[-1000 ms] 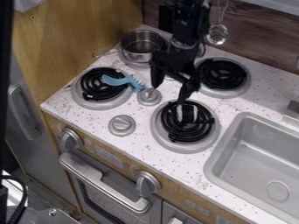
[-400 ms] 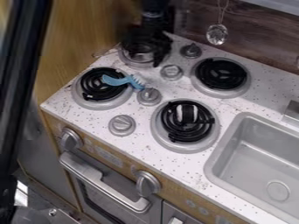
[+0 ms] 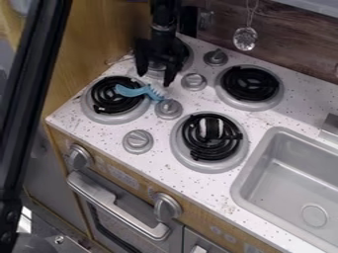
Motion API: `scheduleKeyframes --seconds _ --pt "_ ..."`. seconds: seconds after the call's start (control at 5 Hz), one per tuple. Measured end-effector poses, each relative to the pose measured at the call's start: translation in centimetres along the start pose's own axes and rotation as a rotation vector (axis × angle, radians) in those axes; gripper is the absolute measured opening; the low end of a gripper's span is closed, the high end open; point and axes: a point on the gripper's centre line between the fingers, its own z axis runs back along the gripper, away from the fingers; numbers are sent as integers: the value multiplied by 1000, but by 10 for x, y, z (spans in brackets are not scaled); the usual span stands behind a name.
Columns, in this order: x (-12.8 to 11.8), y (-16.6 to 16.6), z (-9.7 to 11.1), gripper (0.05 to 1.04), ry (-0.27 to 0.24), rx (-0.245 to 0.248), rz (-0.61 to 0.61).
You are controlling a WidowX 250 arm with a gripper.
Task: Put the blue brush between the stoves on the right
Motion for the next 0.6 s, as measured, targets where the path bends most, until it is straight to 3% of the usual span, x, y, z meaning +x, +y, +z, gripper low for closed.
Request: scheduleKeyframes --seconds 0.2,0.6 --pt "-20 2 -17 999 70 -24 12" --pt "-20 -4 -20 970 98 -48 13"
